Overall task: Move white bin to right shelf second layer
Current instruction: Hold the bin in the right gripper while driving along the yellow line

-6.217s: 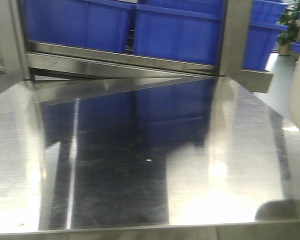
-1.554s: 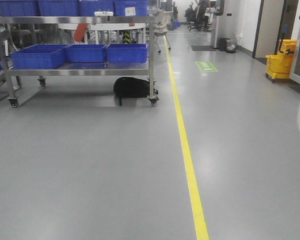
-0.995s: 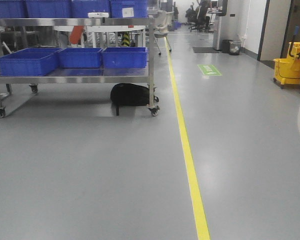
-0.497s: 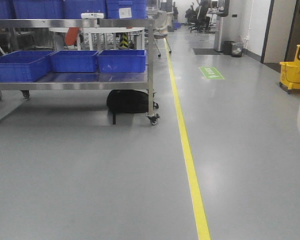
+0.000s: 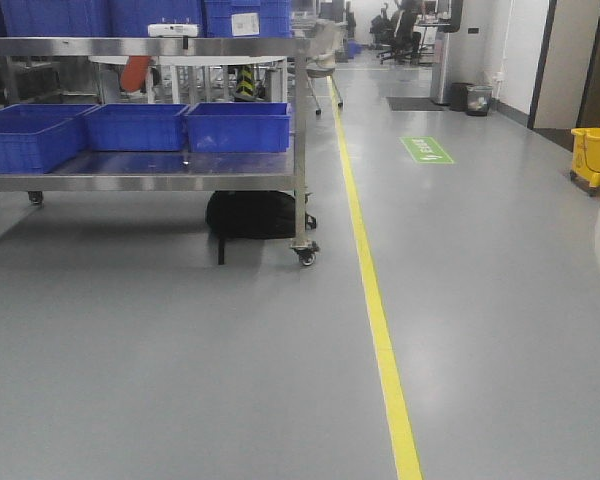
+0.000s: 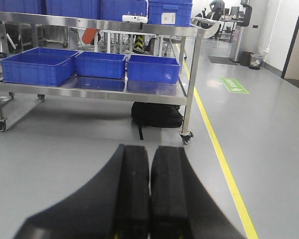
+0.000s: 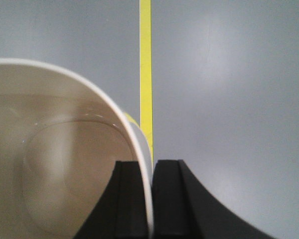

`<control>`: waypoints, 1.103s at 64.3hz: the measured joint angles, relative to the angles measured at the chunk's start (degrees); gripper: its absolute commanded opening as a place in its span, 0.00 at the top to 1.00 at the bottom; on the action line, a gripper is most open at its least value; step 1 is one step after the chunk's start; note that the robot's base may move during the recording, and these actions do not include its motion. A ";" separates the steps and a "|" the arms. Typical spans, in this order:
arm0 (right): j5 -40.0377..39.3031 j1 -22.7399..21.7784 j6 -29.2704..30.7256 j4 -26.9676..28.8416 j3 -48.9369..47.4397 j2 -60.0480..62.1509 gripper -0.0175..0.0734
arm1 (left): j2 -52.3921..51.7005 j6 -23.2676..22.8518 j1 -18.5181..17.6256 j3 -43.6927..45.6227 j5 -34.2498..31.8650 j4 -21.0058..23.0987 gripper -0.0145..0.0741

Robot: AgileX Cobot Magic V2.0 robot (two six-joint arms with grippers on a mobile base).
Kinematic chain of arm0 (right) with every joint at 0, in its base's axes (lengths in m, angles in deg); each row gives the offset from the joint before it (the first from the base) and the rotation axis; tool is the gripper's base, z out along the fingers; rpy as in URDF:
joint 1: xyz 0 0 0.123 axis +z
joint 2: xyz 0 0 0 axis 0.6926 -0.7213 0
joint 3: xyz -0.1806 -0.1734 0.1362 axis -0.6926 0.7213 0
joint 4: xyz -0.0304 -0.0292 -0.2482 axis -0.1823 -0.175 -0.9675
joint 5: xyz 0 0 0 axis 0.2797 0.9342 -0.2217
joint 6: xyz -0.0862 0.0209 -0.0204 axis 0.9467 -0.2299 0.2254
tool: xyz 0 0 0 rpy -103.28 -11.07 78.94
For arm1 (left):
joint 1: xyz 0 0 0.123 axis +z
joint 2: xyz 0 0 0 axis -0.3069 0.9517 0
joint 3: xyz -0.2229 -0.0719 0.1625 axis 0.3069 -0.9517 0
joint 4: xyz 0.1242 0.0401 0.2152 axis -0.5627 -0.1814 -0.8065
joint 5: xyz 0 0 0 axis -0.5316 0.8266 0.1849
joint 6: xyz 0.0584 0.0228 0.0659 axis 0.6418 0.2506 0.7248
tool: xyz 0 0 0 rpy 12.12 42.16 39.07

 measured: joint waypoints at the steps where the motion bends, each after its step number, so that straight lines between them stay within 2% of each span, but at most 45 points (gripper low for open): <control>1: 0.00 0.00 0.00 0.00 0.00 0.00 0.74 | 0.00 0.00 0.00 0.00 0.00 0.00 0.74; 71: 1.30 0.00 0.00 0.00 0.00 0.00 0.74 | 0.00 0.00 0.00 0.00 0.00 0.00 0.74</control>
